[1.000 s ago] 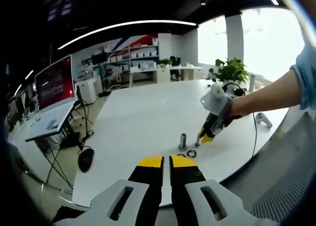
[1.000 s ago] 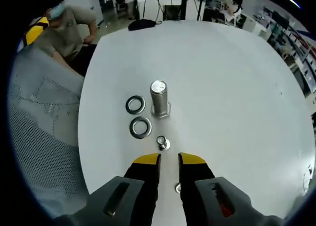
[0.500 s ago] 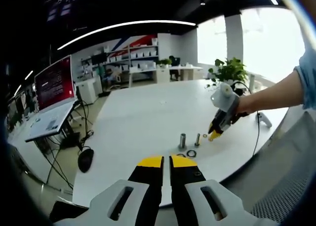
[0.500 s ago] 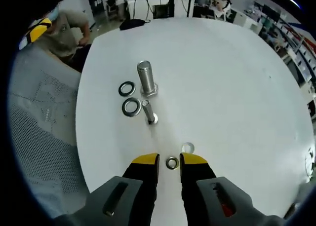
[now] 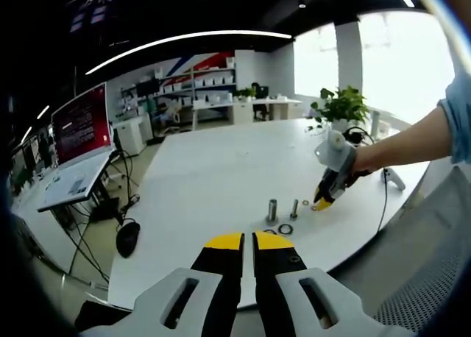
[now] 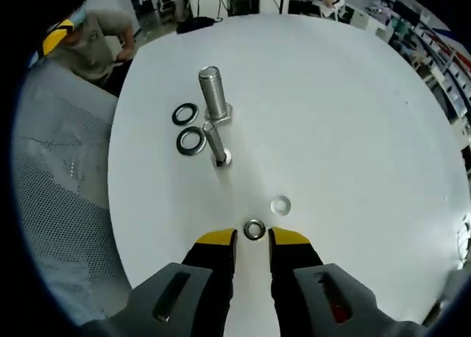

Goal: Place the washer onto the threaded stud by aligning its center hole with the stud, sliding it down to the base, and recovering from edge contact or off-axis alignment until the washer reaches the visible bottom stop.

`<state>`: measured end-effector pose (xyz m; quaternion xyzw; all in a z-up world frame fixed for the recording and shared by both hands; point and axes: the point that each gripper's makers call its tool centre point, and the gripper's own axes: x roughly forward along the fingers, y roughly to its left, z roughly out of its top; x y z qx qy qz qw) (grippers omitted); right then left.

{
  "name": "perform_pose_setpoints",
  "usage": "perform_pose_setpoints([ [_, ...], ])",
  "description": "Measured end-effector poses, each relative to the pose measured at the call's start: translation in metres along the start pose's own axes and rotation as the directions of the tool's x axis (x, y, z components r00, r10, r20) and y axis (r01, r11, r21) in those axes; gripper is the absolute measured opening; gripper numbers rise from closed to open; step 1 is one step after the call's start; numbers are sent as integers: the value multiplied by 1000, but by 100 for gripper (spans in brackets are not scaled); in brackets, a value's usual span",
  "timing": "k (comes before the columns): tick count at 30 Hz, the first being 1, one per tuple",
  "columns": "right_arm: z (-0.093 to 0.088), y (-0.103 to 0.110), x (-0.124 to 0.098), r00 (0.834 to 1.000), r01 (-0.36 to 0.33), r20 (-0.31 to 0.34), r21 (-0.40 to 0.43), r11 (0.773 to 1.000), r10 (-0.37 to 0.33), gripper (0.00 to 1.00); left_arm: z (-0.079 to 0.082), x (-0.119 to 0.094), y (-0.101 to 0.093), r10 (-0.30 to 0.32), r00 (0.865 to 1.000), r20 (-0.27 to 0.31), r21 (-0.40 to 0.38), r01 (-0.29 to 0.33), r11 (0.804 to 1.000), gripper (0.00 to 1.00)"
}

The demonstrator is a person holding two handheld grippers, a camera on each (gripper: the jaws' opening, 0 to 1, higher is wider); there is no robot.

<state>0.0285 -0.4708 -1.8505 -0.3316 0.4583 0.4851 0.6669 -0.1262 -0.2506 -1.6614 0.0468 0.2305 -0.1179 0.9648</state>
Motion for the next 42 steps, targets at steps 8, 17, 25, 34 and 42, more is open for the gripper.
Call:
perform_pose_setpoints([
  [8, -1, -2, 2, 1000, -5, -9, -2, 1000, 5, 18, 0, 0, 0, 1, 1000, -1, -1, -1, 1000, 2],
  [17, 0, -4, 3, 1000, 3, -27, -13, 1000, -4, 17, -1, 0, 0, 0, 1000, -9, 2, 0, 1000, 2],
  [25, 1, -4, 3, 999, 6, -37, -17, 1000, -7, 14, -1, 0, 0, -1, 1000, -9, 2, 1, 1000, 2],
  [34, 3, -3, 3, 998, 7, -67, -30, 1000, -9, 14, -1, 0, 0, 2, 1000, -7, 1, -2, 1000, 2],
  [42, 2, -4, 4, 999, 41, -12, 10, 999, -41, 14, 0, 0, 0, 4, 1000, -7, 2, -4, 1000, 2],
])
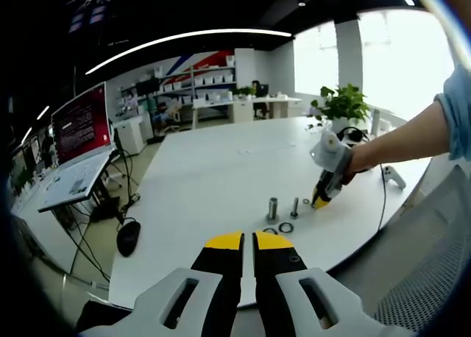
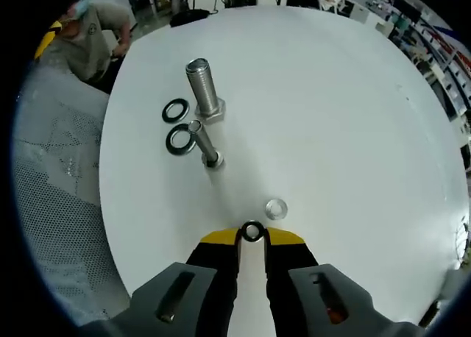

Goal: Place the washer onto the threaded stud by aligning its center hole with the stud, sliding it down to the base, and recovering from edge contact or off-axis alignment until the washer reaches the visible bottom stop.

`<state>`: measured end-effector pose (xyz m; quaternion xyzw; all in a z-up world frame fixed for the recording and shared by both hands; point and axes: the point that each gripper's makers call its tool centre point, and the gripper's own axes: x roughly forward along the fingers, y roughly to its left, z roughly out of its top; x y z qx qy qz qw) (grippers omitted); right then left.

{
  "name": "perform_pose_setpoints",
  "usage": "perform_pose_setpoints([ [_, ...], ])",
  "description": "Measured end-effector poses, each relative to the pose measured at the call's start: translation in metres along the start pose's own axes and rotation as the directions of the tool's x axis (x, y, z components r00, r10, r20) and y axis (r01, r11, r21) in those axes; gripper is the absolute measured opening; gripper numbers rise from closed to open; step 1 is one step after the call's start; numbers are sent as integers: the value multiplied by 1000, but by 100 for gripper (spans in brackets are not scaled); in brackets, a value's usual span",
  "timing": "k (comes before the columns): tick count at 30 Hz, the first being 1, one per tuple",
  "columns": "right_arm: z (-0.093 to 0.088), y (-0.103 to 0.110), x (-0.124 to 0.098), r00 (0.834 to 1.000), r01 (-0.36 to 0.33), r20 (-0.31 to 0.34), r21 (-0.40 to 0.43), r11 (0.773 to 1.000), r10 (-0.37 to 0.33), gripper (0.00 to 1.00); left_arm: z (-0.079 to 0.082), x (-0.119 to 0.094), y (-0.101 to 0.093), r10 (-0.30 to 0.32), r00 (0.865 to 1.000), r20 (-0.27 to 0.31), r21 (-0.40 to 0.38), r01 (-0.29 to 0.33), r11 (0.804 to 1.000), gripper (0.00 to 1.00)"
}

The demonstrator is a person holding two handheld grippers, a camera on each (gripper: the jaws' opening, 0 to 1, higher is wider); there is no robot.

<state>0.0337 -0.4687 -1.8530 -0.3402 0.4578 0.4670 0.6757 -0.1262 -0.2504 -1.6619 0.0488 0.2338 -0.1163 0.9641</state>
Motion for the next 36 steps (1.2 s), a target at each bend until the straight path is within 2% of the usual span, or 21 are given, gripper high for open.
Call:
perform_pose_setpoints([
  [3, 3, 0, 0, 999, 11, 45, 86, 996, -15, 14, 0, 0, 0, 0, 1000, 1, 0, 0, 1000, 2],
  [8, 2, -1, 0, 997, 15, 74, 84, 996, -21, 14, 0, 0, 0, 1, 1000, -2, 0, -1, 1000, 2],
  [20, 8, 4, -1, 995, -9, 97, 85, 996, 1, 14, -1, 0, 0, 4, 1000, -3, 1, -4, 1000, 2],
  [29, 21, 5, -13, 989, -21, 145, 101, 995, 6, 14, 0, 0, 0, 2, 1000, -1, 3, -2, 1000, 2],
  [36, 39, 5, -31, 979, -12, 206, 98, 995, -9, 13, -1, 0, -1, -3, 1000, -5, 8, 3, 1000, 2],
])
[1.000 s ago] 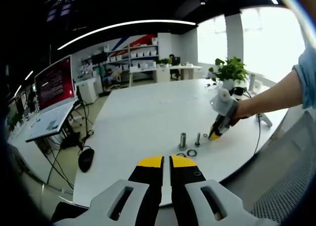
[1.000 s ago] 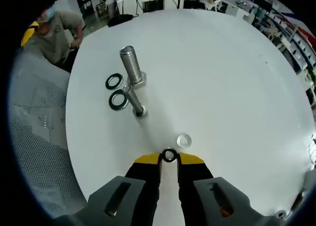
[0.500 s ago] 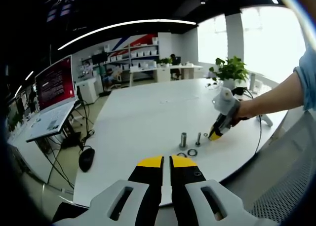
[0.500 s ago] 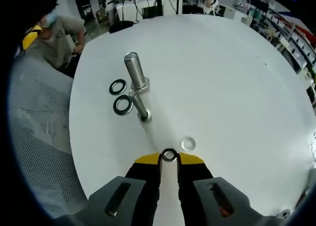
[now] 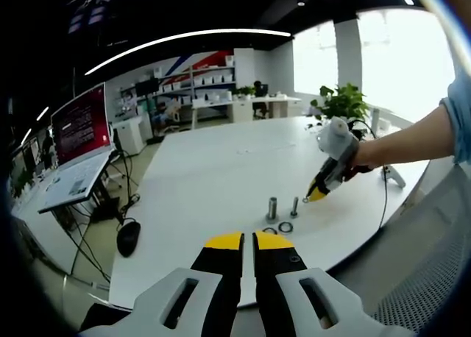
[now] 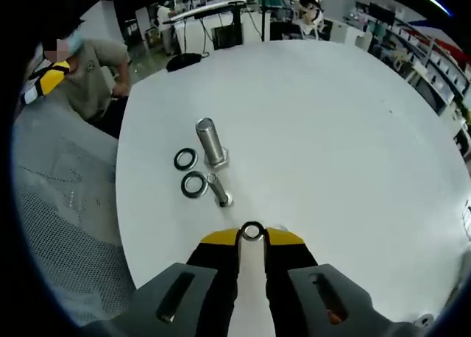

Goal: Place the washer onto the threaded stud by aligning its center hole with the stud, sliding it down to the base, and recovering from edge contact or off-axis alignment until the washer reaches the visible bottom stop.

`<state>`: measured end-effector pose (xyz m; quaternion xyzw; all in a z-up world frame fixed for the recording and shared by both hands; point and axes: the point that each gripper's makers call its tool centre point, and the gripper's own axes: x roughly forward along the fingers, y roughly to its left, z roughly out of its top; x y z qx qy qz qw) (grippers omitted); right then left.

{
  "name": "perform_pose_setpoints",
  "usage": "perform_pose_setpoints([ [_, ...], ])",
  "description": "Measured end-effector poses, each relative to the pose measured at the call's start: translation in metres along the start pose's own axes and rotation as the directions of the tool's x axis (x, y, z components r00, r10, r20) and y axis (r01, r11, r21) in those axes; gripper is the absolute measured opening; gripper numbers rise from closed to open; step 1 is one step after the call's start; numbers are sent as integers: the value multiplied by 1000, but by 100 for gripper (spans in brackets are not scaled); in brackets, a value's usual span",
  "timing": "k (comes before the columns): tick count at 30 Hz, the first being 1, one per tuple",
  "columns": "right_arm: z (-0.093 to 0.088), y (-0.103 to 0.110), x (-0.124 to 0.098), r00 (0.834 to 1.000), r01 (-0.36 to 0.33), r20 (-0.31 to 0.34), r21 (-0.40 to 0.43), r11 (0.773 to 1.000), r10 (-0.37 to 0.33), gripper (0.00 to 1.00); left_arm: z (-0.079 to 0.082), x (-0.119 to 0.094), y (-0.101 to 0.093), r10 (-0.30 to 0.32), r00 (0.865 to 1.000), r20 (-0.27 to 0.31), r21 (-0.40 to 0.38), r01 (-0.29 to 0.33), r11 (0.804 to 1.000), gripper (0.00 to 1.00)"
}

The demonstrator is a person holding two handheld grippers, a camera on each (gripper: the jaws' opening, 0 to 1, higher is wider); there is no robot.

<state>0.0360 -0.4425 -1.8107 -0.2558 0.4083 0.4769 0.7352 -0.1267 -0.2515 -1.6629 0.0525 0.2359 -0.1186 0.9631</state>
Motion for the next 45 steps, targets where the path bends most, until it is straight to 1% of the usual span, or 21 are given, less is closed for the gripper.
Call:
perform_pose_setpoints([
  [4, 15, 3, -9, 999, -2, 40, -9, 1000, 2, 13, 1, 0, 1, 5, 1000, 8, 0, -5, 1000, 4],
  [7, 24, 7, -14, 998, -5, 63, -22, 1000, 6, 13, 0, 0, 0, -2, 1000, -1, 3, 2, 1000, 4],
  [12, 37, 12, -22, 996, -10, 88, -42, 999, 14, 13, 0, 0, 0, -3, 1000, 1, 3, 3, 1000, 4],
  [18, 57, 15, -33, 991, -20, 130, -65, 998, 28, 13, 0, 0, 0, -4, 1000, 3, 2, 4, 1000, 4],
  [19, 60, 16, -34, 990, -21, 135, -70, 997, 30, 13, 0, 0, 0, -4, 1000, 2, 3, 4, 1000, 4],
  [21, 67, 17, -38, 989, -4, 143, -111, 994, 20, 13, 0, 0, -1, -4, 1000, 2, 3, 4, 1000, 4],
  [22, 69, 20, -39, 989, -8, 142, -125, 992, 26, 13, 0, 0, -1, -8, 1000, 0, 6, 8, 1000, 4],
  [24, 72, 23, -39, 989, -17, 145, -130, 991, 36, 13, -1, 0, -1, -10, 1000, -6, 7, 10, 1000, 4],
  [28, 74, 28, -39, 988, -34, 142, -142, 989, 54, 13, 0, 0, -1, -4, 1000, 1, 6, 4, 1000, 4],
  [30, 73, 31, -38, 990, -46, 128, -148, 988, 65, 13, -1, 0, -2, -10, 1000, -7, 11, 10, 1000, 4],
  [35, 69, 35, -33, 992, -66, 96, -159, 985, 82, 13, 1, 0, -1, -3, 1000, 9, 3, 3, 1000, 4],
  [38, 61, 36, -26, 994, -80, 55, -159, 984, 90, 13, 1, 0, -1, -5, 1000, 8, 4, 5, 1000, 3],
  [42, 50, 36, -17, 997, -81, 5, -165, 983, 83, 13, 2, -1, 0, -2, 1000, 11, 1, 2, 1000, 3],
  [45, 46, 35, -12, 997, -80, -19, -172, 982, 78, 13, 2, -1, 0, -1, 1000, 11, -1, 1, 1000, 3],
])
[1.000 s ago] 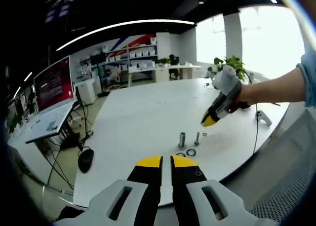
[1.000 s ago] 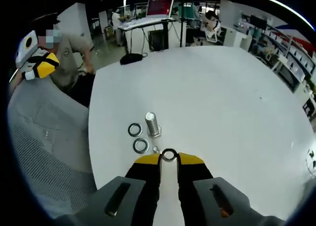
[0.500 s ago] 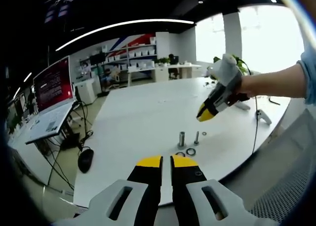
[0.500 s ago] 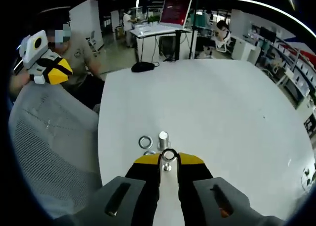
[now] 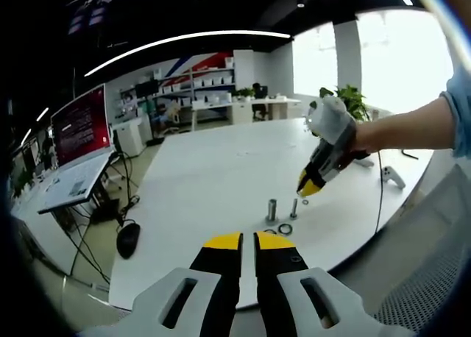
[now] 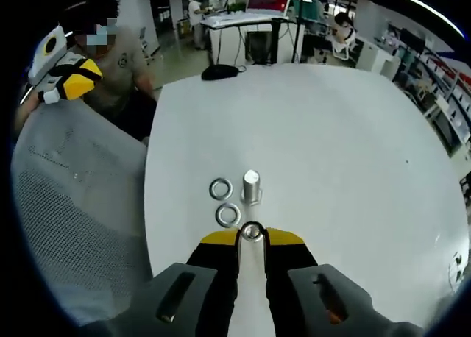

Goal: Place the washer onto the threaded stud by aligning its center hole with the stud, sliding it down to the base, and recovering from edge contact or off-axis alignment until the washer reaches the visible bottom stop.

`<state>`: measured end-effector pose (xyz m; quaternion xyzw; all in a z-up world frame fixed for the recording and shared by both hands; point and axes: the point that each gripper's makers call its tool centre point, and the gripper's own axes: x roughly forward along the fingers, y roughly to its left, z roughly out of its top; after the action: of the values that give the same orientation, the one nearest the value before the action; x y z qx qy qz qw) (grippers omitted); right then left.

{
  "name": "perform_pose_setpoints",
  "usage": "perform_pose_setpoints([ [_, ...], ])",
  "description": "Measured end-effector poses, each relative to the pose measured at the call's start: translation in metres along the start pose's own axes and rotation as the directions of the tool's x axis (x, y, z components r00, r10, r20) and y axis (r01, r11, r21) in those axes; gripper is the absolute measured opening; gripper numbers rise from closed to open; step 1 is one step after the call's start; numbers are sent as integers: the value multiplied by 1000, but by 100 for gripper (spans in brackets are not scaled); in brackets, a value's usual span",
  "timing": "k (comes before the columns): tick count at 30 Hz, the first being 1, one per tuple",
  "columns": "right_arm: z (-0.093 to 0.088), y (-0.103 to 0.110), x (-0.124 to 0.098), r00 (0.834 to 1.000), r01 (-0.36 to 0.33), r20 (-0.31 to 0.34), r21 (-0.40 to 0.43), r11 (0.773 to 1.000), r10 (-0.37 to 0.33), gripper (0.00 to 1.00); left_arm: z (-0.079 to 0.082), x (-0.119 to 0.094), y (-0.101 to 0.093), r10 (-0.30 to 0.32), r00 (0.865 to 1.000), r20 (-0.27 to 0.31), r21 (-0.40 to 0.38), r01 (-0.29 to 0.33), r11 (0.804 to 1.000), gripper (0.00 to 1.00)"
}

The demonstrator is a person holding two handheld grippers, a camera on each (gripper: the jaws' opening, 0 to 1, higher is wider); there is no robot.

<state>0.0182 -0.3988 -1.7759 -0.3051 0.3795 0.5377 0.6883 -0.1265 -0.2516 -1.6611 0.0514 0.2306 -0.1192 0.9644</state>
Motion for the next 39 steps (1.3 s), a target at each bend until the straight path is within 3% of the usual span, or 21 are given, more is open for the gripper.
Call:
perform_pose_setpoints([
  [12, -8, -4, 16, 996, -3, -93, -70, 998, -3, 13, 0, 0, 1, 4, 1000, 1, -7, -4, 1000, 3],
  [25, -2, -2, 18, 995, -28, -100, -82, 996, 20, 13, 0, 0, 2, 8, 1000, 0, -11, -8, 1000, 3],
  [39, -13, 1, 36, 986, -50, -163, -99, 994, 33, 13, -1, 1, 2, 8, 1000, -8, -10, -9, 1000, 2],
])
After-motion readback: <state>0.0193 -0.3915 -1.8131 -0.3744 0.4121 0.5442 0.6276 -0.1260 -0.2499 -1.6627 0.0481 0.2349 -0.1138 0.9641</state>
